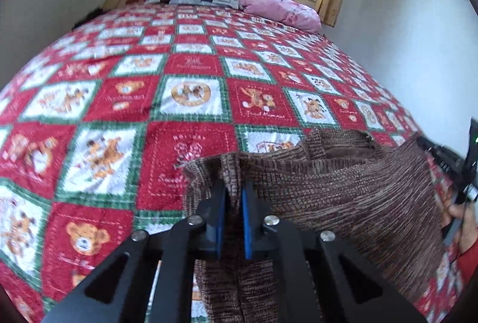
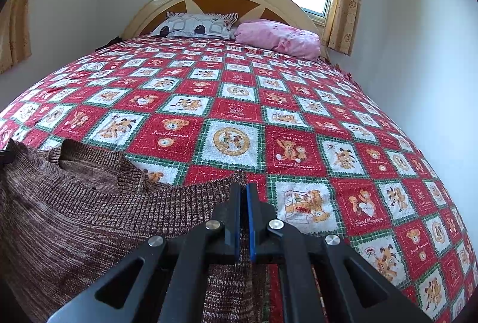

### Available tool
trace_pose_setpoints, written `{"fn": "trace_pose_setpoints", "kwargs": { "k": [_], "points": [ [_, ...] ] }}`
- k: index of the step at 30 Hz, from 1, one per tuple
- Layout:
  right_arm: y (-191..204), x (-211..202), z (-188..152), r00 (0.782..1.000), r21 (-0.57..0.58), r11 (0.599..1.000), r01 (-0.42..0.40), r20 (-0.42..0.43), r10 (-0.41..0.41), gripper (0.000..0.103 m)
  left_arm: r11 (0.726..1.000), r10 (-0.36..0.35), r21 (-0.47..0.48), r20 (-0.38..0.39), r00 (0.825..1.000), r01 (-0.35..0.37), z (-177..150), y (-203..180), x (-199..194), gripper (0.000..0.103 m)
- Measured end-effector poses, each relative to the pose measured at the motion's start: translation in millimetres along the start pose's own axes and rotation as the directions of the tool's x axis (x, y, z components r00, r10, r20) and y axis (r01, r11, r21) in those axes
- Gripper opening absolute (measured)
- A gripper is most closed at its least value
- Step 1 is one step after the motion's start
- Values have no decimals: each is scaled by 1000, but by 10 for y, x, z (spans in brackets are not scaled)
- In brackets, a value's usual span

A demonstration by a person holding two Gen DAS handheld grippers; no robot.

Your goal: Fold small clothes

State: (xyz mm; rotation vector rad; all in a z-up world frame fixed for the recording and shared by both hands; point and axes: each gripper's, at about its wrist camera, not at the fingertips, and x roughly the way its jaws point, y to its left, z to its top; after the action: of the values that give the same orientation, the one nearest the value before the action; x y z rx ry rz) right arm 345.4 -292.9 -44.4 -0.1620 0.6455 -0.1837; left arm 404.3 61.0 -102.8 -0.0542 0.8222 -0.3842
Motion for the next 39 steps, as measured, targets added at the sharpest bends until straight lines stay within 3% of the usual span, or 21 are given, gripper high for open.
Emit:
{"fn": "trace_pose_setpoints", "kwargs": {
  "k": [7, 12, 18, 21, 23, 24, 25, 27, 30, 32, 35, 39],
  "points": [
    [15, -248, 133, 997, -5, 1000, 5, 79, -5, 3, 996, -4, -93, 75, 997, 11, 126, 90, -169, 9],
    [45, -75, 224, 997, -9, 999, 46, 68, -45, 3, 992, 57, -115, 70, 996, -49, 202, 99, 25, 9],
    [44, 301, 86, 999, -1, 1000, 1, -46, -1, 3, 984, 69, -165, -4, 998, -69, 111, 206, 264, 10],
    [55, 570, 15, 978, -5, 999, -46, -203, 44, 4, 983, 97, -156, -40, 994, -102, 126, 199, 268, 17],
    [9, 597, 22, 972, 18, 998, -55, -227, 58, 4, 982, 83, -164, -60, 995, -92, 133, 211, 230, 19],
    [-25, 577, 39, 969, 36, 997, -68, -235, 75, 5, 979, 76, -183, -70, 995, -88, 137, 234, 164, 27],
    [-82, 520, 56, 964, 61, 995, -84, -246, 96, 5, 976, 83, -197, -77, 994, -97, 137, 254, 109, 46],
    [-203, 331, 56, 967, 101, 991, -90, -228, 111, 5, 969, 95, -223, -62, 994, -106, 114, 309, -91, 64],
    [-471, -278, -68, 993, 181, 983, -43, -104, 62, 5, 971, 91, -223, -3, 996, -89, 8, 317, -441, 65],
    [-474, -587, -191, 995, 175, 982, -69, -60, 81, 5, 980, 79, -186, 32, 996, -72, -125, 162, -639, 65],
    [-316, -964, -466, 989, 130, 984, -125, -59, 133, 5, 994, 54, -100, 49, 997, -48, -349, -208, -763, 65],
    [-97, -1092, -826, 969, 125, 973, -196, -129, 211, 5, 998, 69, -16, 19, 997, -69, -679, -541, -701, 65]
  ]
}}
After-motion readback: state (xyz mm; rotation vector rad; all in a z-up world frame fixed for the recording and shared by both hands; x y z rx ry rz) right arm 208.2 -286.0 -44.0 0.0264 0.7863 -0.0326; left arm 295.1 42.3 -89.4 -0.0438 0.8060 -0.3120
